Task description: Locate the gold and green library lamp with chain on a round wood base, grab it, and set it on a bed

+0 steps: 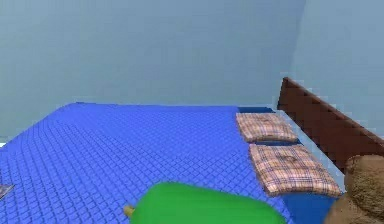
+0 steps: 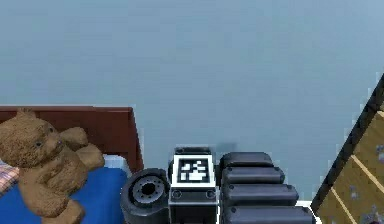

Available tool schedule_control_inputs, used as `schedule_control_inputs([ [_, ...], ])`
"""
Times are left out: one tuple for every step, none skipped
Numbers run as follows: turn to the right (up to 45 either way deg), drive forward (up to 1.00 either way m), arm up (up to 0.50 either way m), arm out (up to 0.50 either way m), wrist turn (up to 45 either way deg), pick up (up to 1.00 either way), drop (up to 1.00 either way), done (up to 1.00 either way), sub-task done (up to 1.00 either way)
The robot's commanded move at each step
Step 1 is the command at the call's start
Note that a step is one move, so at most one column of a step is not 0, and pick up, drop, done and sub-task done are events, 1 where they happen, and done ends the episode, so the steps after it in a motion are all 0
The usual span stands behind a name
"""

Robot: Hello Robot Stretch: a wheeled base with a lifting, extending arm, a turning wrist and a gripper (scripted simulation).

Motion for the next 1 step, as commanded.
schedule_control_inputs([
  [-45.0, 0.0, 0.0, 0.0, 0.0, 0.0, 0.0, 0.0, 0.0],
])
